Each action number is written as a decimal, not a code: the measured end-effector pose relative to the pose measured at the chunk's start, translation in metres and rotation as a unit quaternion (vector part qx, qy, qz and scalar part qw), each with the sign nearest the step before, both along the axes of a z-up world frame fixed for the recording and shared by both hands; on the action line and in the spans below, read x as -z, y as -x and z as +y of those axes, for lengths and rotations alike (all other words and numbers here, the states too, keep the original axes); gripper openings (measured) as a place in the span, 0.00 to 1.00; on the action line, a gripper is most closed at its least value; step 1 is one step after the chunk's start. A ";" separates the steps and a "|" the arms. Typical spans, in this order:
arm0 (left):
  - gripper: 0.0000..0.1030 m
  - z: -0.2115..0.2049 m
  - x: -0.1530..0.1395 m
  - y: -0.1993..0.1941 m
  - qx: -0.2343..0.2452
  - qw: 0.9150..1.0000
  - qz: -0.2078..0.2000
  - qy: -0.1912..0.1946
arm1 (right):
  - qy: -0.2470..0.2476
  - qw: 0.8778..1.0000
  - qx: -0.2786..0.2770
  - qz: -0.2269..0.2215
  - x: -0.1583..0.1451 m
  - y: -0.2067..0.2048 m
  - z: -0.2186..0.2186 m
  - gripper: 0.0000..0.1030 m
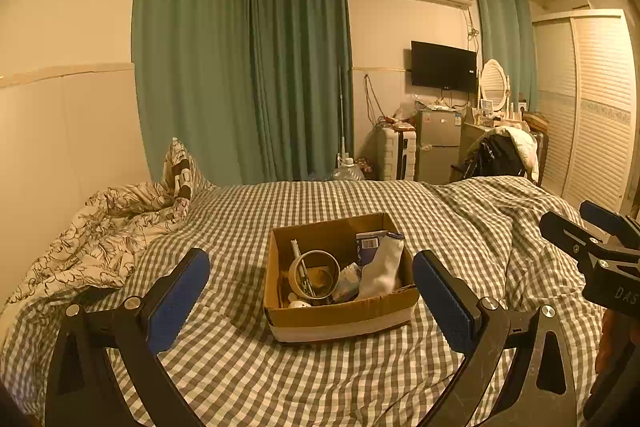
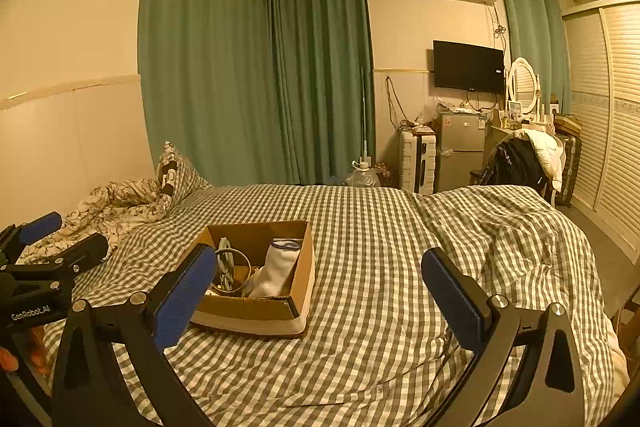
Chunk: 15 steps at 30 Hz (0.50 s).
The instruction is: Organize objects
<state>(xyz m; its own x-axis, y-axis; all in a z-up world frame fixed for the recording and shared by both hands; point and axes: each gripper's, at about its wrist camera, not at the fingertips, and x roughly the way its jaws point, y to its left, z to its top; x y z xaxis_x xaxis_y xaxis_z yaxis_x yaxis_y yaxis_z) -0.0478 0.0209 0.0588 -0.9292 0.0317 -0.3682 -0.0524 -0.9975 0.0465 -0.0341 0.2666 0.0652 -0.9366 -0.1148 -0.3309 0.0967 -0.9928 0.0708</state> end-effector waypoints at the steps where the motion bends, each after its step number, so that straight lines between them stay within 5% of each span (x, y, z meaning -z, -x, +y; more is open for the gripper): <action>1: 1.00 0.000 0.000 0.000 0.000 1.000 -0.001 -0.001 | 0.001 1.000 -0.002 -0.001 0.000 0.000 0.000 1.00; 15: 1.00 -0.001 0.000 0.002 -0.005 1.000 -0.006 -0.003 | -0.002 1.000 -0.011 -0.007 0.003 0.003 -0.008 1.00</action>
<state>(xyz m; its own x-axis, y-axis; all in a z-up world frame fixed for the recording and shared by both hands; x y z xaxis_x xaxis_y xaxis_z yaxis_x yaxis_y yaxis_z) -0.0497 0.0196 0.0591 -0.9250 0.0249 -0.3790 -0.0430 -0.9983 0.0393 -0.0373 0.2588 0.0619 -0.9287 -0.1351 -0.3453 0.1184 -0.9906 0.0691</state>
